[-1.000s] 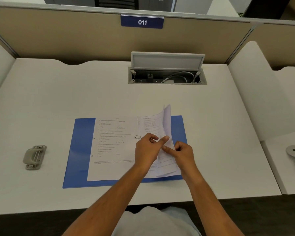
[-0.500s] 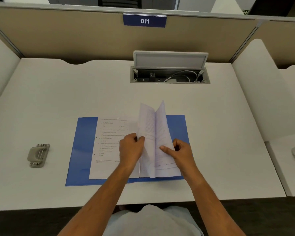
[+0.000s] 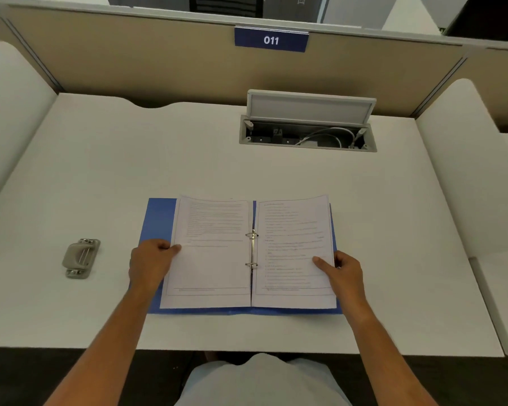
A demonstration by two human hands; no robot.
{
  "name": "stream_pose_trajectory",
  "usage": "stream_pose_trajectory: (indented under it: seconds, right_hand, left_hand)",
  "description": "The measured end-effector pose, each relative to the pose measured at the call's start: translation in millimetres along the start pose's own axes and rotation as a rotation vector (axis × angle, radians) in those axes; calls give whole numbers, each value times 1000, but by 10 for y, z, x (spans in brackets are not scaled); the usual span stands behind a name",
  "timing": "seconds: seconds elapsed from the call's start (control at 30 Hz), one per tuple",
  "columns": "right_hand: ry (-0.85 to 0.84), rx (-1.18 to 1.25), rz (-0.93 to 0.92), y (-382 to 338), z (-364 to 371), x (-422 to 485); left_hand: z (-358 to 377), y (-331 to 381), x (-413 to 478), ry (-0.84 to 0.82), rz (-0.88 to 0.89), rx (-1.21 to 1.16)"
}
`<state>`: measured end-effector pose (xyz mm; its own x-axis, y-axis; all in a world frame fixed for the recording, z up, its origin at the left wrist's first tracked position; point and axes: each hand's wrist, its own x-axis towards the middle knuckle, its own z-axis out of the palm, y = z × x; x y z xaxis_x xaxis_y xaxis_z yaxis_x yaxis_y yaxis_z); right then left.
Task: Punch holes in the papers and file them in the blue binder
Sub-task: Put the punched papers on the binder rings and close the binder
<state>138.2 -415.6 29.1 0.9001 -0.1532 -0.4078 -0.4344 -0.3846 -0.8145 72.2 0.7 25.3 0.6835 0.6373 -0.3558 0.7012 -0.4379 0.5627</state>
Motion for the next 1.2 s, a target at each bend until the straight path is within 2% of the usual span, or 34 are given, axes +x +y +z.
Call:
stream_pose_trajectory:
  seconds: [0.2,0.5,0.57,0.67,0.77,0.87,1.07,1.2]
  right_hand:
    - [4,-20,29,20,22,78]
    - [-76,214,107,-179,-74,10]
    - [-108,230,116,-237,-52,-18]
    - [-154,235,103,-323,26,-56]
    - [-183,227,62,-401,133,-107]
    - [-197,202,17,-471,249,-170]
    - [-184,106,-96,-527,391,-246]
    - [-175,22,-172,-525,412,-285]
  left_hand:
    - [161,-85,23,24,36,90]
    - [304,87,-191,232,130,87]
    - [358,277,-299,180,179,33]
    - [467,641,-522,-38,234,-193]
    - [597,1027,-774,-237,215,-393]
    - [723,1347,-952,-352,148,-466]
    - [876,1575,-1020,-393,121,-379]
    - [901,1550,-1031,-323,137,-347]
